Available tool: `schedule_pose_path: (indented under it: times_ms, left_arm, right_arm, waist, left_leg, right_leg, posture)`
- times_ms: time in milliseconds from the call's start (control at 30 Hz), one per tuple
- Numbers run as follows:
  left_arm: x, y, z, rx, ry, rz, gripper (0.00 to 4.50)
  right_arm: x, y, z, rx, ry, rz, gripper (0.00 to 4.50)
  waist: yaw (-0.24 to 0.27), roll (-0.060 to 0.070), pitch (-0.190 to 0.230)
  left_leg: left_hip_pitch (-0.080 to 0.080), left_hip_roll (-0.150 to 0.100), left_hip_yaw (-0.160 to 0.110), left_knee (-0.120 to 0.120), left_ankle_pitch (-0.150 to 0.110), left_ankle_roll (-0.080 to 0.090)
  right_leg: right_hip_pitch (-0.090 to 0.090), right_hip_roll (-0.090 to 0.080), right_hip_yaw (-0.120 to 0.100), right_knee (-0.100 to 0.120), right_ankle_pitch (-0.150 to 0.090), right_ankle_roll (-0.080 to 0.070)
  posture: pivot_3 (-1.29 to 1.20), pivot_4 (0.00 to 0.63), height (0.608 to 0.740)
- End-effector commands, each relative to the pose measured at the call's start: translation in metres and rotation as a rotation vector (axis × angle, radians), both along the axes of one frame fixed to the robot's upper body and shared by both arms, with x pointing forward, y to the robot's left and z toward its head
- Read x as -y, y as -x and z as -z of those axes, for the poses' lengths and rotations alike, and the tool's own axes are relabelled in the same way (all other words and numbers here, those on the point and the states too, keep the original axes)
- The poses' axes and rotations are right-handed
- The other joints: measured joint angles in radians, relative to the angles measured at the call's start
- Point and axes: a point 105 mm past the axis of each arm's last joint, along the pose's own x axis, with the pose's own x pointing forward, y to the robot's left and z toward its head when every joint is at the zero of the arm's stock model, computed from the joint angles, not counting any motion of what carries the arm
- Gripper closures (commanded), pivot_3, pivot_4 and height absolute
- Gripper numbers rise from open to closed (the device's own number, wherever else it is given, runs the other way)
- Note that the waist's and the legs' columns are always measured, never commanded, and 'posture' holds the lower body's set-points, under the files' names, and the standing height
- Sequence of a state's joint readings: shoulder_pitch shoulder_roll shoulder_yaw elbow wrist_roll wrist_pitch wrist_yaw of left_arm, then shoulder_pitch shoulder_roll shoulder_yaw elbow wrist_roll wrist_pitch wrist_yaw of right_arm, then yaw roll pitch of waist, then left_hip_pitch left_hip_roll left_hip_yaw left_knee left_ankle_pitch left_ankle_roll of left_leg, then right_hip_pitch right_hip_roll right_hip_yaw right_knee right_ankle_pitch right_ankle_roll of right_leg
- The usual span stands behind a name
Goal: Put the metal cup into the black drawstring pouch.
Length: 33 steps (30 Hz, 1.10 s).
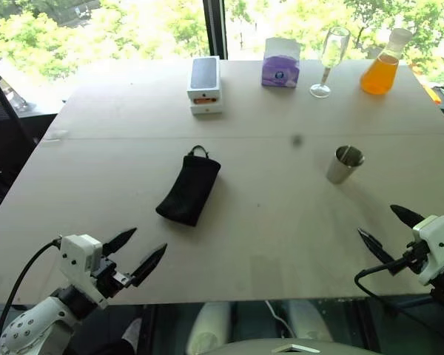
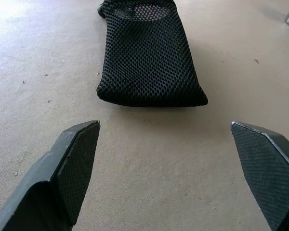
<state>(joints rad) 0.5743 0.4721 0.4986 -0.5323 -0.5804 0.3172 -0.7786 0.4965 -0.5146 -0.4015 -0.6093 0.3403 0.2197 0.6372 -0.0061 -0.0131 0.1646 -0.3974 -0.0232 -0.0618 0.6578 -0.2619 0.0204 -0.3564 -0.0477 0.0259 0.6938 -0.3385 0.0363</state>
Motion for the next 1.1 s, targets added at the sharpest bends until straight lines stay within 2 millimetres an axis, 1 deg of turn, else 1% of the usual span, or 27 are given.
schedule_pose_path:
  times_ms: [33,133,400,433,500,567,633,667,733,767,833,867,933,967,1100]
  left_arm:
    - [0.002,-0.004,-0.008,0.034,0.018,-0.018,0.0]
    - [0.007,-0.013,-0.017,0.061,0.06,-0.051,0.0]
    - [0.013,-0.022,-0.029,0.067,0.102,-0.08,0.0]
    - [0.016,-0.024,-0.032,0.068,0.112,-0.078,0.0]
    - [0.024,-0.034,-0.045,0.08,0.184,-0.127,0.0]
    - [0.032,-0.044,-0.051,0.031,0.27,-0.178,0.0]
    - [0.039,-0.053,-0.048,-0.076,0.316,-0.227,0.0]
    - [0.041,-0.055,-0.047,-0.124,0.305,-0.248,0.0]
    - [0.038,-0.062,-0.047,-0.185,0.288,-0.308,0.0]
    - [0.032,-0.066,-0.046,-0.224,0.239,-0.355,0.0]
    - [0.034,-0.076,-0.056,-0.274,0.287,-0.375,0.0]
    - [0.036,-0.08,-0.061,-0.297,0.304,-0.381,0.0]
    - [0.034,-0.088,-0.071,-0.306,0.265,-0.416,0.0]
    - [0.038,-0.092,-0.076,-0.315,0.269,-0.414,0.0]
    - [0.056,-0.107,-0.092,-0.345,0.178,-0.403,0.0]
  right_arm:
    - [-0.002,0.0,-0.014,0.045,0.013,-0.006,0.04]
    - [-0.006,-0.002,-0.018,0.055,0.007,-0.019,0.04]
    - [-0.019,-0.003,-0.028,0.094,-0.03,-0.094,0.04]
    - [-0.023,-0.001,-0.032,0.12,-0.018,-0.121,0.04]
    - [-0.039,0.006,-0.04,0.147,-0.011,-0.242,0.04]
    - [-0.052,0.013,-0.046,0.136,-0.032,-0.359,0.04]
    - [-0.058,0.014,-0.057,0.147,-0.048,-0.453,0.04]
    - [-0.06,0.013,-0.063,0.156,-0.047,-0.497,0.04]
    - [-0.064,0.013,-0.075,0.169,-0.055,-0.57,0.04]
    - [-0.066,0.012,-0.08,0.177,-0.063,-0.594,0.04]
    - [-0.07,0.012,-0.087,0.195,-0.067,-0.648,0.04]
    - [-0.072,0.013,-0.089,0.198,-0.066,-0.668,0.04]
    - [-0.074,0.012,-0.091,0.216,-0.076,-0.682,0.04]
    - [-0.075,0.011,-0.092,0.229,-0.082,-0.682,0.04]
    - [-0.075,0.01,-0.088,0.264,-0.047,-0.706,0.04]
  waist:
    - [0.0,0.0,0.0]
    - [0.002,0.0,0.0]
    - [-0.002,-0.001,-0.001]
    - [-0.002,-0.001,-0.001]
    - [-0.002,-0.001,-0.001]
    - [0.004,0.0,-0.001]
    - [0.004,-0.001,-0.001]
    - [0.002,-0.001,-0.001]
    - [-0.005,-0.002,0.0]
    - [-0.005,-0.002,0.0]
    - [-0.004,-0.002,0.0]
    - [-0.002,-0.002,0.0]
    - [0.005,-0.002,0.0]
    - [0.005,-0.002,0.0]
    - [0.017,-0.003,0.0]
  left_leg:
    - [0.0,0.0,0.0,0.0,0.0,0.0]
    - [0.0,0.0,0.0,0.0,0.0,0.0]
    - [0.0,0.0,0.0,0.0,0.0,0.0]
    - [0.0,0.0,0.0,0.0,0.0,0.0]
    - [0.0,0.0,0.0,0.0,0.0,0.0]
    - [0.001,0.0,-0.001,0.0,0.0,0.0]
    - [0.001,0.0,-0.002,0.002,0.0,0.0]
    - [0.002,0.0,-0.002,0.003,0.0,0.0]
    - [0.003,0.0,-0.002,0.004,0.0,0.0]
    - [0.003,0.0,-0.002,0.004,0.0,0.0]
    - [0.003,0.0,-0.004,0.004,0.0,0.0]
    - [0.003,0.0,-0.004,0.004,0.0,0.0]
    - [0.003,-0.001,-0.005,0.004,0.0,0.0]
    - [0.002,-0.001,-0.005,0.004,0.0,0.0]
    - [0.001,-0.002,-0.004,0.007,0.0,0.0]
  right_leg:
    - [0.0,0.0,0.0,0.0,0.0,0.0]
    - [0.0,0.0,0.0,0.0,0.0,0.0]
    - [0.0,0.0,0.0,0.0,0.0,0.0]
    - [0.0,0.0,0.0,0.0,0.0,0.0]
    - [0.0,0.0,0.0,0.0,0.0,0.0]
    - [0.001,0.0,-0.001,0.0,0.0,0.001]
    - [0.002,0.0,-0.002,0.001,0.0,0.001]
    - [0.003,0.0,-0.002,0.002,0.001,0.001]
    - [0.004,0.001,-0.002,0.002,0.001,0.001]
    - [0.004,0.001,-0.002,0.002,0.001,0.002]
    - [0.004,0.001,-0.003,0.002,0.001,0.002]
    - [0.004,0.001,-0.003,0.002,0.001,0.002]
    - [0.004,0.001,-0.004,0.002,0.001,0.002]
    - [0.005,0.001,-0.004,0.001,0.001,0.002]
    - [0.005,0.001,-0.004,0.001,0.001,0.002]
  posture:
    - [0.0,0.15,0.74]
    - [0.0,0.15,0.74]
    - [0.0,0.15,0.74]
    - [0.0,0.15,0.74]
    - [0.0,0.15,0.74]
    - [0.0,0.15,0.74]
    - [0.0,0.15,0.74]
    - [0.0,0.15,0.74]
    - [0.0,0.15,0.74]
    - [0.0,0.15,0.74]
    - [0.0,0.15,0.74]
    - [0.0,0.15,0.74]
    - [0.0,0.15,0.74]
    - [0.0,0.15,0.74]
    - [0.0,0.15,0.74]
